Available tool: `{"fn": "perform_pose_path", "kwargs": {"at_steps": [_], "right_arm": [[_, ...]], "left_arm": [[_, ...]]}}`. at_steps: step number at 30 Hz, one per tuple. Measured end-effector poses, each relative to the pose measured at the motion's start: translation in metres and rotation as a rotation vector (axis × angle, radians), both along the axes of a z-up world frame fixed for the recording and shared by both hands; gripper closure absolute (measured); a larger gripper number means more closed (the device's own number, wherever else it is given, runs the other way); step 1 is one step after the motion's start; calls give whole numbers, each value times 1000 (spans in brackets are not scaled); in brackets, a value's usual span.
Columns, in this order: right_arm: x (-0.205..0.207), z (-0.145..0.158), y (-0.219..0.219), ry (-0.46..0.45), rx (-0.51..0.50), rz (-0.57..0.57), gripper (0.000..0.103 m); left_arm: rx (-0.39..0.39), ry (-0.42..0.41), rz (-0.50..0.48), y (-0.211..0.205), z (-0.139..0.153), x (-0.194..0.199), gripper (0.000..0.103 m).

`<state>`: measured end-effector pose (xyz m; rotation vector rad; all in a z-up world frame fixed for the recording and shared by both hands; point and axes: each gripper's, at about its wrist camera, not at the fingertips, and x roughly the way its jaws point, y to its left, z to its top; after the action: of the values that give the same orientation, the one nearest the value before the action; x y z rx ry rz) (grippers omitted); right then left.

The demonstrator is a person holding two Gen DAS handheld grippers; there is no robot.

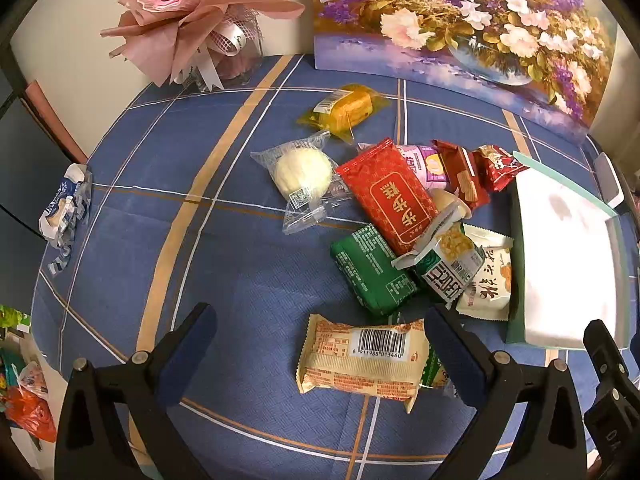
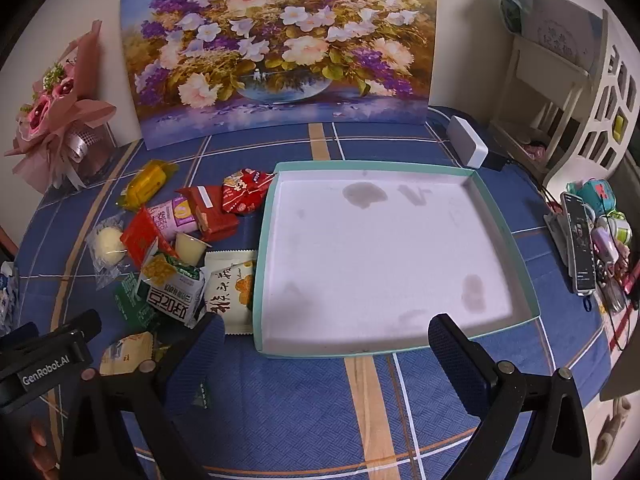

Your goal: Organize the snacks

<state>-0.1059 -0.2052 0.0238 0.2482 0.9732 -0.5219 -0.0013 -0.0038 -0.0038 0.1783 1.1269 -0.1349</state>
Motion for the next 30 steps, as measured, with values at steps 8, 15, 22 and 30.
{"fn": "perform_pose_path", "kwargs": {"at_steps": [8, 15, 22, 30], "right_arm": [[-3, 0, -4, -10, 14, -14, 0], [-4, -3, -7, 8, 17, -26, 0], [-5, -3, -8, 5, 21, -27, 0], [-4, -4, -7, 5, 25, -22, 0]], "left_arm": [[6, 6, -4, 1, -1, 1, 0], [13, 9, -8, -1, -1, 1, 0], [19, 13, -15, -2, -1, 1, 0], [21, 14, -15, -2, -2, 1, 0]]}}
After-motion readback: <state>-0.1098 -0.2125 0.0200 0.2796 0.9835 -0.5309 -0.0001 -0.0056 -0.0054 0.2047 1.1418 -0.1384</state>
